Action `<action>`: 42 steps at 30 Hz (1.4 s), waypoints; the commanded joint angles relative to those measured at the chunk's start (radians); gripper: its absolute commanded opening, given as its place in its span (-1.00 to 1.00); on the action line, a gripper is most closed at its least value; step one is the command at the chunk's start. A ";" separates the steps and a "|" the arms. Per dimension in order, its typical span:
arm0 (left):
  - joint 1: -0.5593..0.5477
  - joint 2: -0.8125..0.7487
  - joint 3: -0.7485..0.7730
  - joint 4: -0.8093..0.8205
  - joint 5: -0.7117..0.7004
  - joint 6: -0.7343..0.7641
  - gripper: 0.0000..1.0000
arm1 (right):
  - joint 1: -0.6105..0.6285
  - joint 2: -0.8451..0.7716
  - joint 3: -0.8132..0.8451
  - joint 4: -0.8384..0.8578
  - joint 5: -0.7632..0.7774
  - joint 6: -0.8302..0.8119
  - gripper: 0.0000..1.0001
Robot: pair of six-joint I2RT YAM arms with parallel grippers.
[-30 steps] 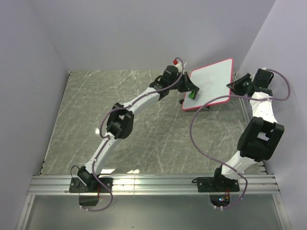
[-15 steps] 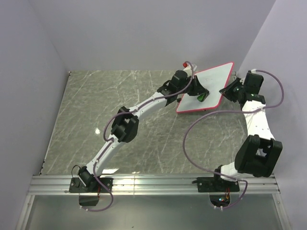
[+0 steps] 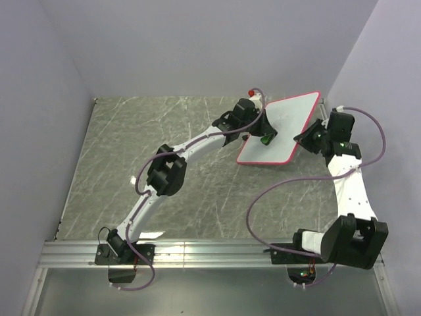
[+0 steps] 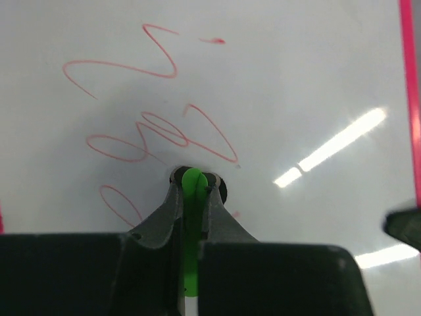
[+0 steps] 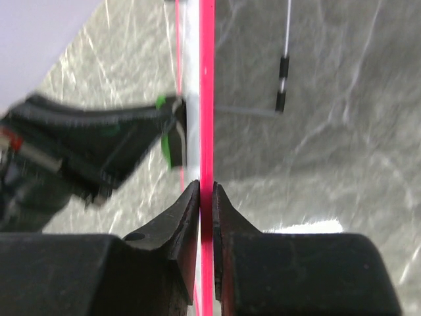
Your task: Erase the whiteboard
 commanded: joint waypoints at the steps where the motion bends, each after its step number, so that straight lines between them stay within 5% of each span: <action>1: 0.006 -0.008 0.003 -0.051 -0.043 0.045 -0.99 | 0.049 -0.078 -0.019 -0.130 -0.079 0.001 -1.00; 12: 0.023 0.012 0.018 -0.108 -0.025 0.063 -0.99 | 0.052 -0.273 -0.087 -0.201 -0.090 0.022 -1.00; 17: -0.080 -0.152 -0.078 -0.119 -0.031 0.150 -0.99 | 0.056 -0.262 -0.099 -0.180 -0.076 0.021 -1.00; 28: -0.188 -0.476 -0.399 -0.019 0.099 0.097 -0.99 | 0.078 -0.255 -0.065 -0.180 -0.053 0.011 -1.00; 42: -0.131 -0.456 -0.237 -0.178 -0.002 0.157 -0.99 | 0.076 -0.462 0.056 -0.322 -0.148 0.123 -1.00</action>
